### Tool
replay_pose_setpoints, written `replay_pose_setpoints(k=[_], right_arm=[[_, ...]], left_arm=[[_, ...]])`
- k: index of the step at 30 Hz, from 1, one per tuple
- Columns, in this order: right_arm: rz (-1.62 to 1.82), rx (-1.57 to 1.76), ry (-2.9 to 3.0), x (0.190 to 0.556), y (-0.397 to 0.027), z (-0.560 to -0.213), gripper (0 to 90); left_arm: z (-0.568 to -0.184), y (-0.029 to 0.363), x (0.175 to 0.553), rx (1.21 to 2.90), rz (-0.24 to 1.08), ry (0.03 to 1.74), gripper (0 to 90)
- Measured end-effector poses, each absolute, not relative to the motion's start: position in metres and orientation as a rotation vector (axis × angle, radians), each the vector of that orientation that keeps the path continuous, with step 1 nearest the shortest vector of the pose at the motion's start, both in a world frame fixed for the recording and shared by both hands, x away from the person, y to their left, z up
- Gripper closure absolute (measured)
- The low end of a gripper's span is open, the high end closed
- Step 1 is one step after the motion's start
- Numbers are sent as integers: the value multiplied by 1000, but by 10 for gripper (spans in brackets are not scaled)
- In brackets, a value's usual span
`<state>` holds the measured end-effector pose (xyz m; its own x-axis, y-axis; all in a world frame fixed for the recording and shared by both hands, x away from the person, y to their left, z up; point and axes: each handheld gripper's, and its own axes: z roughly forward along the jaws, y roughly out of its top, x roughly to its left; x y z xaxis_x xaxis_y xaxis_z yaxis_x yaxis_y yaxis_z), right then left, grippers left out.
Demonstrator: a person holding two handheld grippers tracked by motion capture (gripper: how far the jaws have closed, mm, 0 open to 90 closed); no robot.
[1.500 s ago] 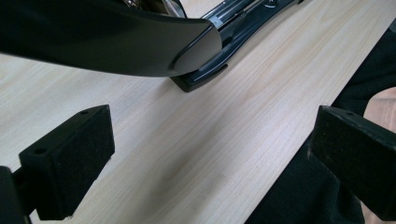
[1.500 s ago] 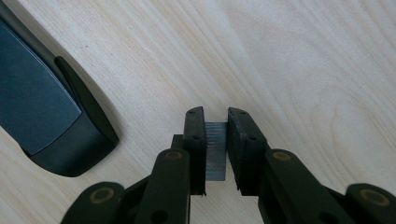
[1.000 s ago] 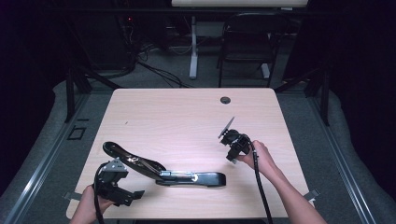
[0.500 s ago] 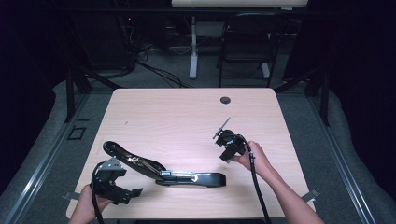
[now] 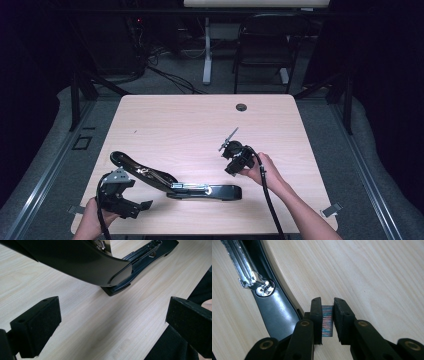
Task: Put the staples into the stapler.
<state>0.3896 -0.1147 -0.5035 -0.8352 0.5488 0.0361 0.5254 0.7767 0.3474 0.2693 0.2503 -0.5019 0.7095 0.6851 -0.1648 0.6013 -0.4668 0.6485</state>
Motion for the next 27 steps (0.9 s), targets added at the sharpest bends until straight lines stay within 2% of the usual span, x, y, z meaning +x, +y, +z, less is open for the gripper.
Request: replay_pose_setpoints(k=[27], right_arm=[[639, 684, 2953, 375, -80, -497, 782]], left_arm=[[-502, 250, 270, 2201, 157, 963, 0]])
